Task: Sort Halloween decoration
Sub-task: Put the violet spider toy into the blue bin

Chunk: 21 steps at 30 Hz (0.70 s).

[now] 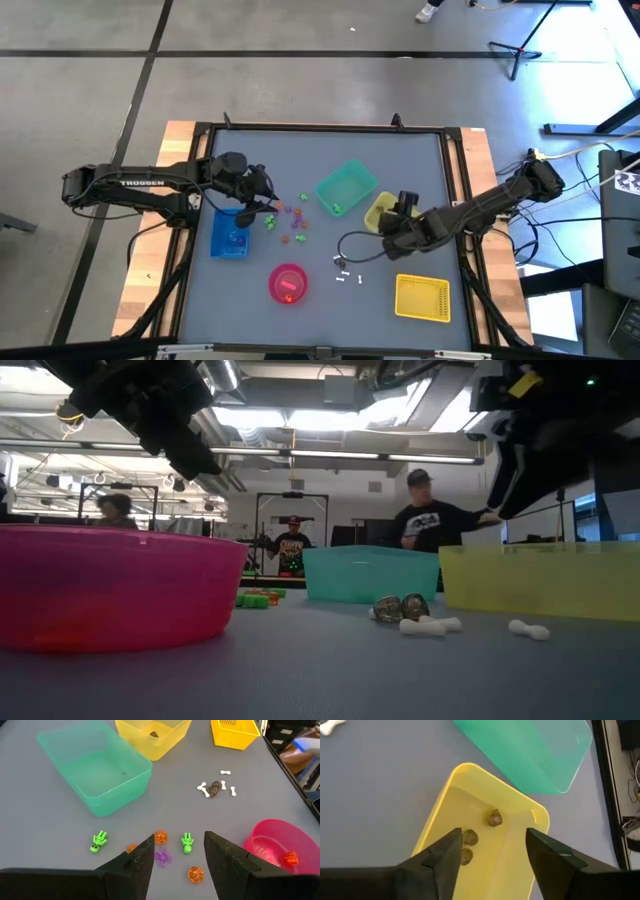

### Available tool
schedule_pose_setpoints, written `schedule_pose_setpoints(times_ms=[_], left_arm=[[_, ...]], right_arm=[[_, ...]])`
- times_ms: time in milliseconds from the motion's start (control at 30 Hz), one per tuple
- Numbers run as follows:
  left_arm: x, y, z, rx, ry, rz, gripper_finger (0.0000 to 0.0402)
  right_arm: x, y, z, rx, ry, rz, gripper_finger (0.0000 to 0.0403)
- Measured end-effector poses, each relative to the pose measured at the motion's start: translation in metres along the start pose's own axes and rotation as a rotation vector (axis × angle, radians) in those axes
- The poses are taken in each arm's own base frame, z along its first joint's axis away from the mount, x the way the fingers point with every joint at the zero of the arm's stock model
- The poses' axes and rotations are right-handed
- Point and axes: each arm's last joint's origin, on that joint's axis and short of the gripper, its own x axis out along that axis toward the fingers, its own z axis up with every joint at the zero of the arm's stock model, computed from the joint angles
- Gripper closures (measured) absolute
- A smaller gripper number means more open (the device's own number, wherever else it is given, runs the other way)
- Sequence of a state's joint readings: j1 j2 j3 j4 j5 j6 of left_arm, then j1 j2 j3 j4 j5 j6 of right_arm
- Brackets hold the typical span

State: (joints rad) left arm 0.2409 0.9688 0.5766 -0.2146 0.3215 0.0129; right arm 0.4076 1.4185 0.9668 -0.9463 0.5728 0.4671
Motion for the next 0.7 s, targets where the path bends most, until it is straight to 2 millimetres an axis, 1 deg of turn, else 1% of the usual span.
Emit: schedule_pose_setpoints(times_ms=[133, 200, 300, 400, 500, 700], left_arm=[[0.0, 0.001, 0.0, -0.011, 0.0, 0.044, 0.0245], [0.0, 0.004, 0.0, -0.048, -0.001, 0.133, 0.0245], [-0.002, 0.01, 0.0, -0.108, -0.013, 0.318, 0.0245], [-0.004, 0.017, 0.0, -0.119, -0.018, 0.424, 0.0245], [-0.007, 0.025, -0.001, -0.115, -0.014, 0.45, 0.0245], [-0.004, 0.043, -0.002, -0.123, -0.009, 0.401, 0.0245]], right_arm=[[0.003, -0.005, 0.002, 0.021, 0.009, -0.01, 0.0167], [0.004, -0.007, 0.003, 0.03, 0.013, -0.013, 0.0164], [0.006, -0.008, 0.003, 0.037, 0.017, -0.014, 0.0164], [0.005, -0.008, 0.004, 0.037, 0.018, -0.011, 0.0165], [0.005, -0.008, 0.003, 0.036, 0.017, -0.01, 0.0165], [0.005, -0.008, 0.003, 0.036, 0.017, -0.01, 0.0166]])
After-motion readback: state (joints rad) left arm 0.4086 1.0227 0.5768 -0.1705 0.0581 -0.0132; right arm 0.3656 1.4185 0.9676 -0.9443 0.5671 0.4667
